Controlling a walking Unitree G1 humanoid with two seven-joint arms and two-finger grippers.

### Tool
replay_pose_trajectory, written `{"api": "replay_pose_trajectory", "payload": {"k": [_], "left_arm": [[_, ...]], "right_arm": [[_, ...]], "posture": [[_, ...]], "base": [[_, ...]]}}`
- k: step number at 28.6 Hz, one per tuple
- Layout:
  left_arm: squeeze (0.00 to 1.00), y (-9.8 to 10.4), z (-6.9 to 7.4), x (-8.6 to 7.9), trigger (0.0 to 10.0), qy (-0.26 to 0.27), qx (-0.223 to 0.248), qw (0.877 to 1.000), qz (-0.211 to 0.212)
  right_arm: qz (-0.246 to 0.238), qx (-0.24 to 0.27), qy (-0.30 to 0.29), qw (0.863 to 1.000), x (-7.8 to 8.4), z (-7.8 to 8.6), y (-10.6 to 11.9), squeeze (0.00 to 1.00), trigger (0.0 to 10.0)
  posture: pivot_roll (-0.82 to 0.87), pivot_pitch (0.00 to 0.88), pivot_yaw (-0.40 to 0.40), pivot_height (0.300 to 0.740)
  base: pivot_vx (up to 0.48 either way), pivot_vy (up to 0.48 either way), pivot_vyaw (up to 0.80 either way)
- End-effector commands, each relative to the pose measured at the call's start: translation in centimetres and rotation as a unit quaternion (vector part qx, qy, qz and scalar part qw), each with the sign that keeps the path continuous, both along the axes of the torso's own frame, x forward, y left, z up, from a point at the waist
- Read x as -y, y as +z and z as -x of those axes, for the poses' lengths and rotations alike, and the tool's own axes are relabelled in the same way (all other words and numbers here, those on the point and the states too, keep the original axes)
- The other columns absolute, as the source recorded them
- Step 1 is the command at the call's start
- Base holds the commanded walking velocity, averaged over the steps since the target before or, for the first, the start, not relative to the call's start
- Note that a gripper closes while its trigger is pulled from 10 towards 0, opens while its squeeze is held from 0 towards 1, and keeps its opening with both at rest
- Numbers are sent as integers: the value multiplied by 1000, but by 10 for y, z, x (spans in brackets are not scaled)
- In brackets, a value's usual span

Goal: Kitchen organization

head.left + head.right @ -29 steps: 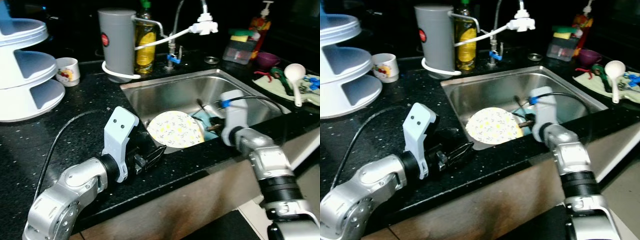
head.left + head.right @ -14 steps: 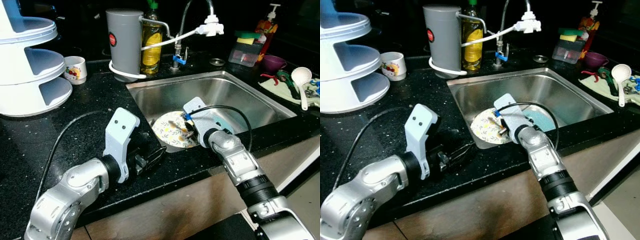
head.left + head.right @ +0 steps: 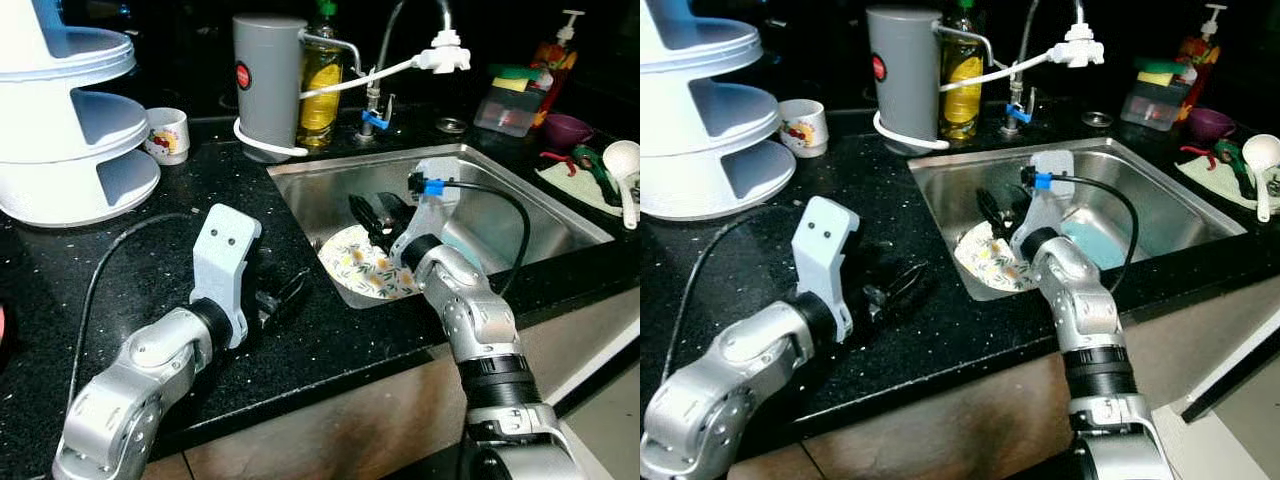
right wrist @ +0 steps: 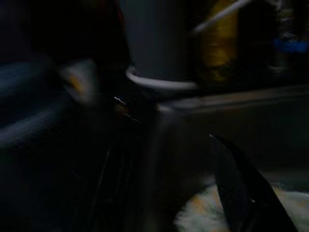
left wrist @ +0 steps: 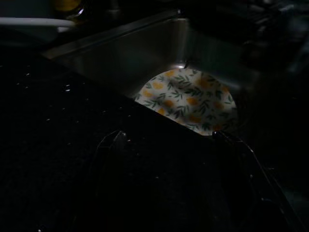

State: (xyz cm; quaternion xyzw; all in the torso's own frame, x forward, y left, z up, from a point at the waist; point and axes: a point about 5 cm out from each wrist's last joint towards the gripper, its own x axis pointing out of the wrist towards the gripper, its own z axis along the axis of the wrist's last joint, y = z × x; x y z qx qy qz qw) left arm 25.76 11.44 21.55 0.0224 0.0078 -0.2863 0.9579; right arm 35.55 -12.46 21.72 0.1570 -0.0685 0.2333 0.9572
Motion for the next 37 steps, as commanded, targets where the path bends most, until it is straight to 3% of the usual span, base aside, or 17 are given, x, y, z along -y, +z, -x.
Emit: {"api": "replay_pose_trajectory", "payload": {"k": [1,8,19,23,33,37], "left_arm": [[0,3,-3,-1,10000,8,5,1000,5],[0,7,-7,-4,10000,13,15,1000,6],[0,13,-17,-2,10000,4,26,1000,15],[0,12,-18,-1,10000,5,25,1000,17],[0,5,-24,-2,10000,13,19,1000,19],[0,-3,-25,0,10000,14,11,1000,22]], "right_arm": [[-62,10,47,997,-8,10,5,0,10000],[-112,14,66,991,-20,21,2,0,10000],[-127,43,63,989,-9,31,2,0,10000],[-103,41,77,991,-7,38,-4,0,10000],[-66,19,72,995,0,37,-17,0,10000],[-27,12,71,997,4,40,-25,0,10000]], "posture": [[44,0,-71,740],[40,0,-50,740],[0,0,-11,740],[-4,0,-12,740],[-14,0,-24,740],[-12,0,-30,740]], "base": [[-334,0,0],[-338,0,0],[-360,0,0],[-371,0,0],[-349,0,0],[-322,0,0]]}}
